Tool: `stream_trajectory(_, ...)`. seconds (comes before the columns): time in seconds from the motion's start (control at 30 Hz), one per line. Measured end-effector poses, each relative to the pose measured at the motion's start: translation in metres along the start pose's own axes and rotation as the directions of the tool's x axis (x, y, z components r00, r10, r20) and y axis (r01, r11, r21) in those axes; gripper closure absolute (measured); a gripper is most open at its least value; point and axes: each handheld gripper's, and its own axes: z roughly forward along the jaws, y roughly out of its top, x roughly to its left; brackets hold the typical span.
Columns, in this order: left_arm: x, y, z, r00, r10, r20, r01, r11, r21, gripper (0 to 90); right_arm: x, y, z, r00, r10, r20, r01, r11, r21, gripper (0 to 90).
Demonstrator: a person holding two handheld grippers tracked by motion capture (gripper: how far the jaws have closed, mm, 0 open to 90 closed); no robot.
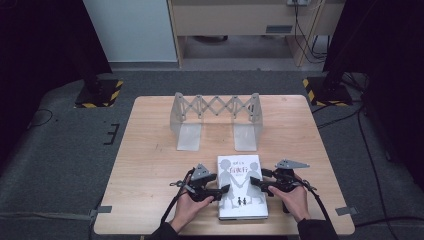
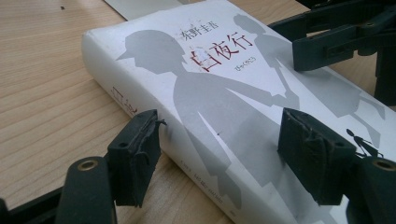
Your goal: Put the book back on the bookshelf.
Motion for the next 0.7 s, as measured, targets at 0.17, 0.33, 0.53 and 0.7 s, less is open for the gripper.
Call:
stream_trajectory(0.17,-0.001,0.000,0.001,1.0000,0.003,0.000,-0.003,1.0000,-0.003,28.2,0.002,0.000,0.004,0.9997,0.013,-0.020,-0.012,1.000,0.006,29.5)
stream_trajectory(0.33,-0.001,-0.001,0.001,1.0000,-0.002,0.002,0.002,1.0000,-0.010,28.3,0.003,0.002,0.005,0.9999,0.003,-0.014,-0.003,1.000,0.009,29.9)
stream_trajectory(0.53,0.000,-0.001,-0.004,0.9998,-0.003,0.020,0.003,1.0000,-0.006,28.2,0.007,0.005,-0.003,0.9996,-0.024,-0.014,0.024,0.999,-0.038,35.5)
stream_trajectory(0.7,0.001,-0.002,-0.008,0.9996,0.002,0.027,-0.001,1.0000,-0.009,27.9,0.011,0.013,-0.010,0.9981,-0.035,-0.050,0.029,0.993,-0.111,35.7)
